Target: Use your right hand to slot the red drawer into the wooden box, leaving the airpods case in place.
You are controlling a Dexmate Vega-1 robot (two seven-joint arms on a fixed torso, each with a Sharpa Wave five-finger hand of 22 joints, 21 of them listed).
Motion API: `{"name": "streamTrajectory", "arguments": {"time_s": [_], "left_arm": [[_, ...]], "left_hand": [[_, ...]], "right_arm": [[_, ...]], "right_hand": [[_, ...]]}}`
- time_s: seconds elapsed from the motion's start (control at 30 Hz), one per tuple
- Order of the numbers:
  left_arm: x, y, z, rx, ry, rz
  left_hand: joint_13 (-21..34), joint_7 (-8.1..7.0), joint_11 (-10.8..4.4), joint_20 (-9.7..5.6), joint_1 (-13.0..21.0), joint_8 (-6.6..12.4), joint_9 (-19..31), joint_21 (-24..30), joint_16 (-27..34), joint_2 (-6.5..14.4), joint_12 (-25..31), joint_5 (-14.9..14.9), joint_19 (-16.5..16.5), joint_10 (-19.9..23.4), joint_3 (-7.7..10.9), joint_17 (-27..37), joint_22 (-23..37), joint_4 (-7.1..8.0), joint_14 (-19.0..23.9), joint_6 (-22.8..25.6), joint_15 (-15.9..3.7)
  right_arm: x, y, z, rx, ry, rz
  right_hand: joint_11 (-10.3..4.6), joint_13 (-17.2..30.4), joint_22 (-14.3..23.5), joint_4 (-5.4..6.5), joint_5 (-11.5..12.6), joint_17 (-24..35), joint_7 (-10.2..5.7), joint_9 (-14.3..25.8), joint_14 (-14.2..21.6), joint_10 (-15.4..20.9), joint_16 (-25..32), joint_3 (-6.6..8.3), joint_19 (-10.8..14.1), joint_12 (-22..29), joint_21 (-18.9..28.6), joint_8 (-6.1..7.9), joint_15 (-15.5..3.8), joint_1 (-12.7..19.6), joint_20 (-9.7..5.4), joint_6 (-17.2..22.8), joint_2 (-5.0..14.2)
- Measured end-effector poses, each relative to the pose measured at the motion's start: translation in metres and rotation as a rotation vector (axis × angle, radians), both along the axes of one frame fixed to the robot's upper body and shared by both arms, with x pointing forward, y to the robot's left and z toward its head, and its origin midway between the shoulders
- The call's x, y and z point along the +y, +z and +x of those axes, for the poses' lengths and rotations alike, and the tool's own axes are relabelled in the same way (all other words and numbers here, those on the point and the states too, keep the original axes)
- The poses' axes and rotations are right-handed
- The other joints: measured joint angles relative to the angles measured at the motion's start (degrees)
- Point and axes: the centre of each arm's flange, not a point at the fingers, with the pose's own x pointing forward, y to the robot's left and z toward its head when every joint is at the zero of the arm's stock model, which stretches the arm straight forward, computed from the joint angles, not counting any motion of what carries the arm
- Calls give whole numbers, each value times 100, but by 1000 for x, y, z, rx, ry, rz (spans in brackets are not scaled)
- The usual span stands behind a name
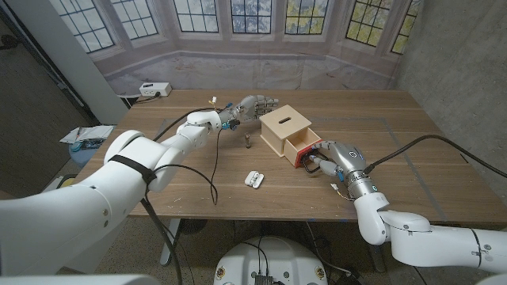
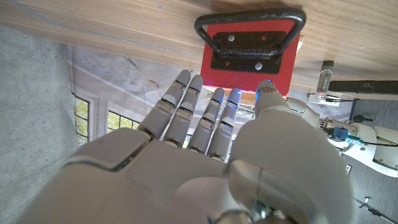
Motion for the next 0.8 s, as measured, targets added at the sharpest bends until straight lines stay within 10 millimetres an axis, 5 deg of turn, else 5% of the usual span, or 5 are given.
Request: {"name": "streamTrajectory", "arguments": {"time_s": [0.8], "left_arm": [[-3,2,1,6,5,4]], "left_hand": [[0,0,1,22,-31,0,14,0,0,32,0,0,21,0,0,1,0,0,0,-1,1]], "right_arm": [[5,-19,5,-38,-22,84]], "right_hand": [[30,0,0,-23,3,1,9,0,1,31,3,24,0,-3,0,23,0,0,0,70,0]]}}
